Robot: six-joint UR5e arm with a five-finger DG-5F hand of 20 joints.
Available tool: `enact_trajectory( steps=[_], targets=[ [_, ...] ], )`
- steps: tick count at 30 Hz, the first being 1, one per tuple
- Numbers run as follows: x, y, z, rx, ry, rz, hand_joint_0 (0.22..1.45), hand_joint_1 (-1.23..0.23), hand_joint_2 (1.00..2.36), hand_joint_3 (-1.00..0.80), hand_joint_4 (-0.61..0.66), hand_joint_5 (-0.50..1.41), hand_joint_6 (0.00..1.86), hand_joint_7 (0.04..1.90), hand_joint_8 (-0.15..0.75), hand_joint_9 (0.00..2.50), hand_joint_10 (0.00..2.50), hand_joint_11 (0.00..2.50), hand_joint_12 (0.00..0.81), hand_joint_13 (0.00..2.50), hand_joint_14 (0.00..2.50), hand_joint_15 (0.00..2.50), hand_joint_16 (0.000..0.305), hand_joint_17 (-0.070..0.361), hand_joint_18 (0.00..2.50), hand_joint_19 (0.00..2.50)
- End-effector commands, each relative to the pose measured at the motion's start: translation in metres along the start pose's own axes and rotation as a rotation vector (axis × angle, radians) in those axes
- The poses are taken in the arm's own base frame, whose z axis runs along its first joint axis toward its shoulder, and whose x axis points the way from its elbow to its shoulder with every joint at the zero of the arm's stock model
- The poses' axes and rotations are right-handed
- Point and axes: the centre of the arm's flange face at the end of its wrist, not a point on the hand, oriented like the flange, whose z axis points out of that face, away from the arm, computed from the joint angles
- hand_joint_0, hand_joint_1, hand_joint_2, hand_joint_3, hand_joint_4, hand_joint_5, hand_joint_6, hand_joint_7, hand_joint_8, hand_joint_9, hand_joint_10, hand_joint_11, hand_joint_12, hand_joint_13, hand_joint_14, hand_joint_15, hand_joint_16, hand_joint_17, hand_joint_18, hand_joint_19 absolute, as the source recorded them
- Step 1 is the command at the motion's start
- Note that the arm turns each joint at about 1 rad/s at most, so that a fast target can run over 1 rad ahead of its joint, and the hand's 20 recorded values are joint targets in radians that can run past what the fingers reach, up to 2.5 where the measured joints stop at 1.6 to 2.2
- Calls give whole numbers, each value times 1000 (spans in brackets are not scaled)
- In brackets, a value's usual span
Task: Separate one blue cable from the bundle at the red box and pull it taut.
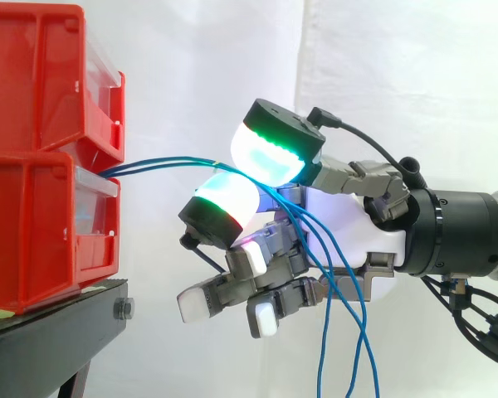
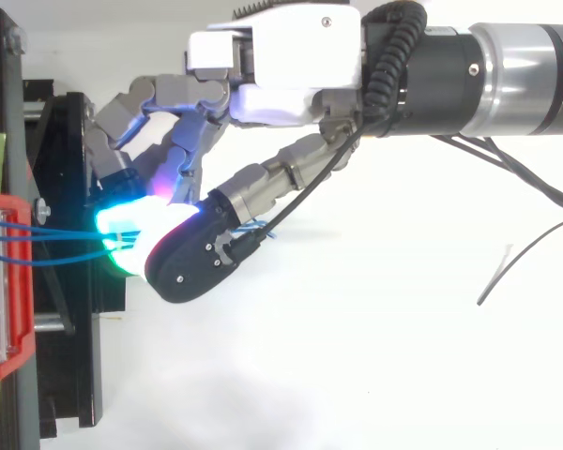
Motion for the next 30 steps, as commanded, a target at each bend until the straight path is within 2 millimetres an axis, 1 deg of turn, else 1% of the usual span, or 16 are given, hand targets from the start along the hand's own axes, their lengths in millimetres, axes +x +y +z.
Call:
enact_trajectory(
  steps=[1,2,4,11,14,15,17,19,21,24,27,30],
  targets=[
    [0,0,0,0,0,0,767,-979,1010,-389,-19,-169,882,1255,331,951,24,772,392,636,14,358,48,109,836,604],
    [0,0,0,0,0,0,793,-979,1005,-448,-18,-170,884,1242,328,951,24,765,391,633,14,363,48,109,827,602],
    [0,1,0,-2,0,0,817,-977,1000,-500,-7,-171,889,1247,329,947,24,779,388,635,14,356,48,108,823,599],
    [-1,-1,-1,4,5,0,808,-979,1000,-500,15,-163,895,1247,326,974,25,776,385,660,14,362,48,107,840,589],
    [-2,-1,-1,6,4,0,776,-974,1000,-500,47,-159,895,1266,329,983,25,791,385,664,14,368,48,108,848,582],
    [-1,-1,-1,6,5,0,743,-970,1000,-500,52,-156,895,1262,333,998,24,791,385,669,16,373,48,107,849,591],
    [-1,-1,-1,6,5,0,703,-953,1000,-500,63,-151,894,1222,337,1002,26,800,386,671,16,377,48,108,852,600],
    [0,-1,-1,4,7,0,618,-901,1000,-500,78,-147,891,1177,337,1011,24,780,389,674,15,384,48,109,850,610],
    [-1,-1,-1,6,8,0,559,-843,1000,-500,88,-144,881,1183,348,1012,24,785,397,678,14,385,50,112,862,620],
    [-1,-1,-1,6,8,0,529,-791,1000,-500,98,-141,869,1164,353,1020,24,779,406,686,14,393,52,116,878,624],
    [-1,-1,-1,6,8,0,521,-775,1000,-500,104,-139,853,1149,352,1022,25,771,410,687,14,387,52,117,882,628],
    [-1,-1,-1,6,8,2,528,-718,1000,-500,110,-138,843,1148,356,1029,24,769,411,685,14,390,52,117,878,629]
  ],
)
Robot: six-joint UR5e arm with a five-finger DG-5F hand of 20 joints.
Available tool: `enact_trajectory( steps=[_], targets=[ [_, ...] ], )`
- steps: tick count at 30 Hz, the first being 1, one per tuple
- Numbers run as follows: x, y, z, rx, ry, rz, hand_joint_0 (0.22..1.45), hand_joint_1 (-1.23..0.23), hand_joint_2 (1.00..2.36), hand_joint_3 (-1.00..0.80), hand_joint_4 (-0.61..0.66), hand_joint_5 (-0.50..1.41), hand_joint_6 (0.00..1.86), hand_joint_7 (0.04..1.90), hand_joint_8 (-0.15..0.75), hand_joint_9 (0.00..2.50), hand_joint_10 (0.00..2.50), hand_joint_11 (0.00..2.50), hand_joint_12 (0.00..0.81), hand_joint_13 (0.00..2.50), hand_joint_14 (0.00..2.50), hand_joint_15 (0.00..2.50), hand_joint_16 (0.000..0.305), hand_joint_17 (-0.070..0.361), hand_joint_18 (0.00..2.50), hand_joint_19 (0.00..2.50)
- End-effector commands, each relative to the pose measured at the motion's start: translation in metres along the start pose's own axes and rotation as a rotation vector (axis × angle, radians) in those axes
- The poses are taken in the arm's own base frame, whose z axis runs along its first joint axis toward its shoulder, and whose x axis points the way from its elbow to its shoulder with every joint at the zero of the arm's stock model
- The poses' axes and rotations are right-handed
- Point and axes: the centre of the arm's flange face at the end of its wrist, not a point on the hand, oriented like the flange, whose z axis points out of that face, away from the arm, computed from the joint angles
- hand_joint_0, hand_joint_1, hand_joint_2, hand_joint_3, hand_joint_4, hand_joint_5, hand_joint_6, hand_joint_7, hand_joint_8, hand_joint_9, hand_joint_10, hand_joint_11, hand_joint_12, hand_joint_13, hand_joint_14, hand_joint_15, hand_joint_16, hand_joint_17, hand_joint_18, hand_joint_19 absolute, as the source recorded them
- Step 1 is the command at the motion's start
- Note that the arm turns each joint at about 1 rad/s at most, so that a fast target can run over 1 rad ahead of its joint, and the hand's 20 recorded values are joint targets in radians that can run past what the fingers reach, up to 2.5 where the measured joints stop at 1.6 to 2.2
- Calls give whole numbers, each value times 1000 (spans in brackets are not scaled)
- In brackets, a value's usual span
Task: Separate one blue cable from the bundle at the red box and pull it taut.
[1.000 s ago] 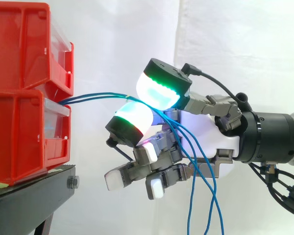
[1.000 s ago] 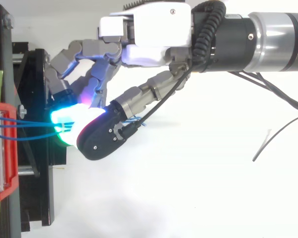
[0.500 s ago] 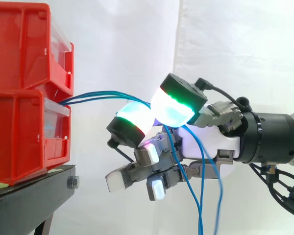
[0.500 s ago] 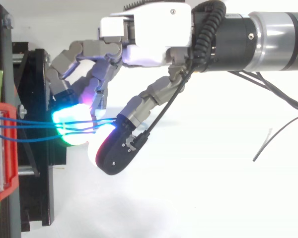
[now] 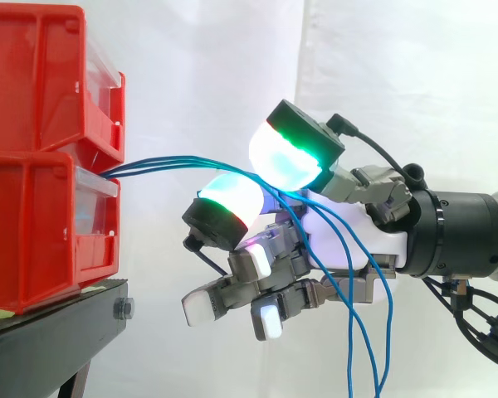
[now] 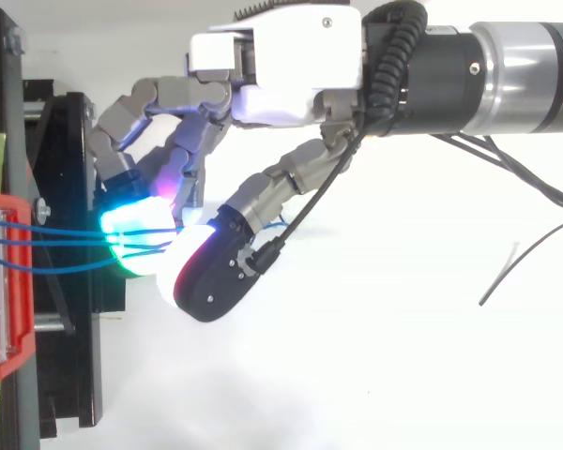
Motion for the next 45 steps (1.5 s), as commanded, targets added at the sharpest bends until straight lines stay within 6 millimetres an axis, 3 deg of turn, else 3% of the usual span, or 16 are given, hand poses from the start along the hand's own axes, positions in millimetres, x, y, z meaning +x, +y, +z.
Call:
enact_trajectory(
  steps=[1,13,17,24,34,39,45],
  targets=[
    [0,0,0,0,0,1,533,-698,1000,-500,105,-138,842,1144,353,1028,24,768,409,685,14,389,52,116,876,634],
    [-1,0,0,0,3,1,539,-579,1000,-500,97,-137,818,1144,353,1031,24,754,408,683,14,392,52,117,874,648],
    [-1,0,0,0,4,1,619,-659,1000,-500,84,-137,815,1147,342,1021,24,749,398,674,15,395,49,111,852,662],
    [-1,0,0,0,4,1,666,-838,1014,-330,53,-148,832,1199,336,979,24,775,400,655,15,392,49,111,844,651],
    [-2,0,-1,-2,7,1,819,-956,1000,-500,-18,-172,876,1250,319,927,24,771,392,621,16,372,48,108,797,605],
    [-2,0,0,-3,7,0,805,-958,1000,-500,21,-170,882,1246,318,928,24,785,390,624,14,362,48,108,813,585],
    [-2,0,-1,-5,12,0,693,-927,1000,-500,75,-154,883,1216,328,959,24,784,385,626,14,372,48,107,815,607]
  ],
)
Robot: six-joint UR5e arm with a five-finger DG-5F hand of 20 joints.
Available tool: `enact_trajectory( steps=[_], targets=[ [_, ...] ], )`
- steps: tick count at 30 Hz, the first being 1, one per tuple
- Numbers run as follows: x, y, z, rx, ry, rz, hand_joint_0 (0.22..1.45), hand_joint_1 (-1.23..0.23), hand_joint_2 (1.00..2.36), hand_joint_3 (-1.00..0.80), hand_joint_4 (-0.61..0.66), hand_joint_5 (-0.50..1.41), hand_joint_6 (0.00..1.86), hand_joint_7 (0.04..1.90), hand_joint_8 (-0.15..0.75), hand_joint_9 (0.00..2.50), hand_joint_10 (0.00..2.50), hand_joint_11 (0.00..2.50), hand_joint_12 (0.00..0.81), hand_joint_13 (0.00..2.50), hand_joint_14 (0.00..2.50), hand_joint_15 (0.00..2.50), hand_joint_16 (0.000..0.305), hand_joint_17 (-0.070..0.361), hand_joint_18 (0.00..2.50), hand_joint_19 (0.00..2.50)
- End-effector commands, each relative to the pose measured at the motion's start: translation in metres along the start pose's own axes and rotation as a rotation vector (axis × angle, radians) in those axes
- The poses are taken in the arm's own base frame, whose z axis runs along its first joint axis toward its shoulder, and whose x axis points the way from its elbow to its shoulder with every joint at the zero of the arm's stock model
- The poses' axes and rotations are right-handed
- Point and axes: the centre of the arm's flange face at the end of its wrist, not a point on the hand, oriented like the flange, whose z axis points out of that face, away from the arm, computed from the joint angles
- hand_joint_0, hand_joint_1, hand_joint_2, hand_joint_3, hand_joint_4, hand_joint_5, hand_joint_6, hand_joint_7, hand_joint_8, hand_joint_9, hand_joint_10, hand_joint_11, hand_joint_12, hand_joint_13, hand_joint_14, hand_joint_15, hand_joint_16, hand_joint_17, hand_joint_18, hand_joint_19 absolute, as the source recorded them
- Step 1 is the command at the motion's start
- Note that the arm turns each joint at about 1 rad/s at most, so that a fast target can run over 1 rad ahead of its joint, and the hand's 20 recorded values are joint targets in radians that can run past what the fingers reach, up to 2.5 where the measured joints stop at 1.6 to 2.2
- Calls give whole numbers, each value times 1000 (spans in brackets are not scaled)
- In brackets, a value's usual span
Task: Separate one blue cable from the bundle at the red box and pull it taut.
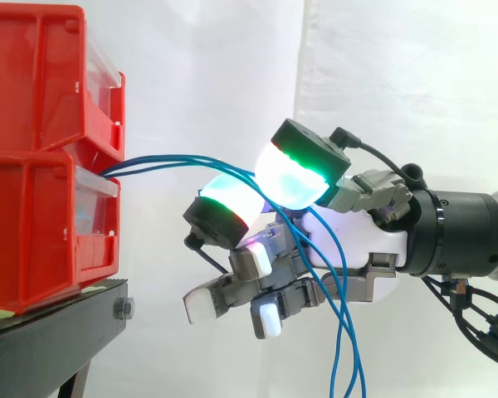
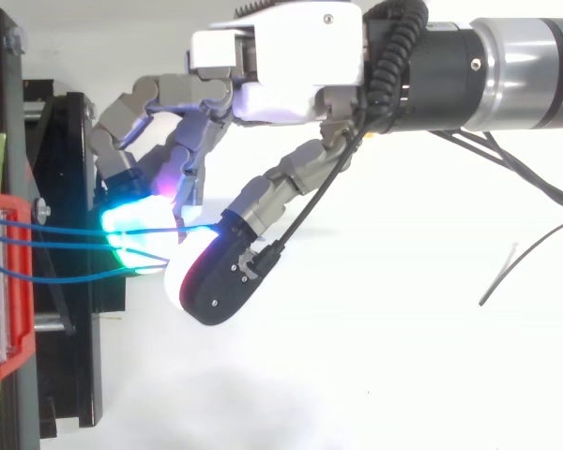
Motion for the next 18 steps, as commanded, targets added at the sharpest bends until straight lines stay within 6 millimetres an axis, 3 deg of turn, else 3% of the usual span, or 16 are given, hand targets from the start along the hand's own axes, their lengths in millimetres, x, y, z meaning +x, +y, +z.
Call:
enact_trajectory(
  steps=[1,8,14,18],
  targets=[
    [-1,1,0,-2,3,0,664,-909,1000,-500,78,-150,880,1224,328,966,26,781,388,630,14,374,48,107,815,609],
    [-3,1,-1,-3,0,-1,559,-837,1000,-500,89,-141,873,1182,332,980,26,781,400,638,14,382,50,112,828,625],
    [-5,1,-1,-4,6,5,602,-669,1000,-500,80,-136,854,1148,325,990,24,765,393,638,14,382,48,109,817,643],
    [-5,1,-1,-4,6,7,624,-661,1000,-500,73,-135,844,1173,324,996,23,765,393,642,16,384,48,108,815,646]
  ],
)
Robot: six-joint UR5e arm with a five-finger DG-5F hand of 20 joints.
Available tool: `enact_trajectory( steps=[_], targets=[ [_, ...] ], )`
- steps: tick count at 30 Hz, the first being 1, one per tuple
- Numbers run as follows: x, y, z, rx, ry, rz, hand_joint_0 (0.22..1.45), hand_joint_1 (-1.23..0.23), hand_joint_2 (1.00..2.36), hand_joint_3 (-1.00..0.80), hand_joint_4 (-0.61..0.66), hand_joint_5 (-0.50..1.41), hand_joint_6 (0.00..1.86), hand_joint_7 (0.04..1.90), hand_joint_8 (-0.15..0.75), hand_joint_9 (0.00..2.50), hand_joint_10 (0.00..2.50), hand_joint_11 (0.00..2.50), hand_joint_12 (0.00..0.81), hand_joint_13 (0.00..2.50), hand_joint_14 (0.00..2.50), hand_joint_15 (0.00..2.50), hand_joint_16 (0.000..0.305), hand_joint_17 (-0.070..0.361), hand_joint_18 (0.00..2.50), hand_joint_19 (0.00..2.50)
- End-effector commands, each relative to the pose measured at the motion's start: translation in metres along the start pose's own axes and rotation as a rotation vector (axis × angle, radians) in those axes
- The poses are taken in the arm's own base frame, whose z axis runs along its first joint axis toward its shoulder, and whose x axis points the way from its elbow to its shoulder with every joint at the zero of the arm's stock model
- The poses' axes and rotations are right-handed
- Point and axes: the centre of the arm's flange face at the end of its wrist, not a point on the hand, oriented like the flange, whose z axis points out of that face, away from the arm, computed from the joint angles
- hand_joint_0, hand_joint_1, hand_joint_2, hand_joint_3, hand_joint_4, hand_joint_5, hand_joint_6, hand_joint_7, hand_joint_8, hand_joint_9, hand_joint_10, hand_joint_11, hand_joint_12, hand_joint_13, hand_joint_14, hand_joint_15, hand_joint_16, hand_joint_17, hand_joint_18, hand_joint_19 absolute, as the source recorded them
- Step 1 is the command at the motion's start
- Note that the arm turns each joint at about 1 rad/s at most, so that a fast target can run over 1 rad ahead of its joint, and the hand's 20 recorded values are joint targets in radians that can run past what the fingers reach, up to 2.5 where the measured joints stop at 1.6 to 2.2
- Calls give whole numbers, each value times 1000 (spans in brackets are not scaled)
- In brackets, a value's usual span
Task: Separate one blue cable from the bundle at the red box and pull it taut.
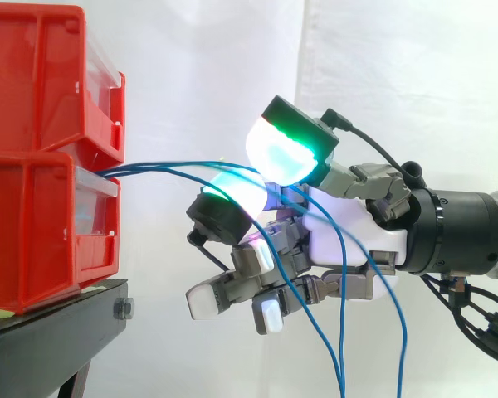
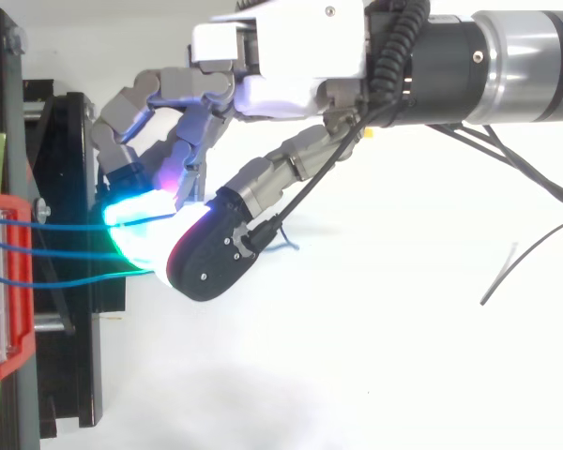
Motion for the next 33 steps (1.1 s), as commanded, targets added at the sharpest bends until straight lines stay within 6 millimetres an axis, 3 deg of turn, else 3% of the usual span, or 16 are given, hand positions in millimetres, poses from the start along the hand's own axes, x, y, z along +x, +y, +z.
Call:
enact_trajectory(
  steps=[1,9,14,18,25,30,33],
  targets=[
    [0,0,0,-1,0,1,629,-664,1000,-500,69,-135,842,1176,325,997,23,760,393,642,16,385,48,108,817,647],
    [0,0,0,2,0,1,655,-795,1006,-419,76,-143,840,1208,325,970,23,765,398,634,15,393,49,110,815,648],
    [0,0,0,4,1,3,660,-885,1000,-500,92,-155,846,1211,325,947,24,773,399,621,14,385,49,110,811,648],
    [-1,-1,-1,5,-1,3,518,-733,1000,-500,99,-155,847,1142,337,964,21,768,414,634,16,392,53,118,838,635],
    [-1,0,-1,5,-1,2,535,-443,1000,-500,114,-131,788,1094,337,997,22,742,409,642,14,388,52,116,827,652],
    [-1,0,-1,5,-1,3,611,-556,1000,-491,95,-128,774,1169,329,989,23,743,396,629,14,390,49,111,804,668],
    [-1,0,-1,5,-1,3,619,-618,1010,-374,78,-132,789,1199,326,978,23,746,397,626,15,393,49,111,802,669]
  ],
)
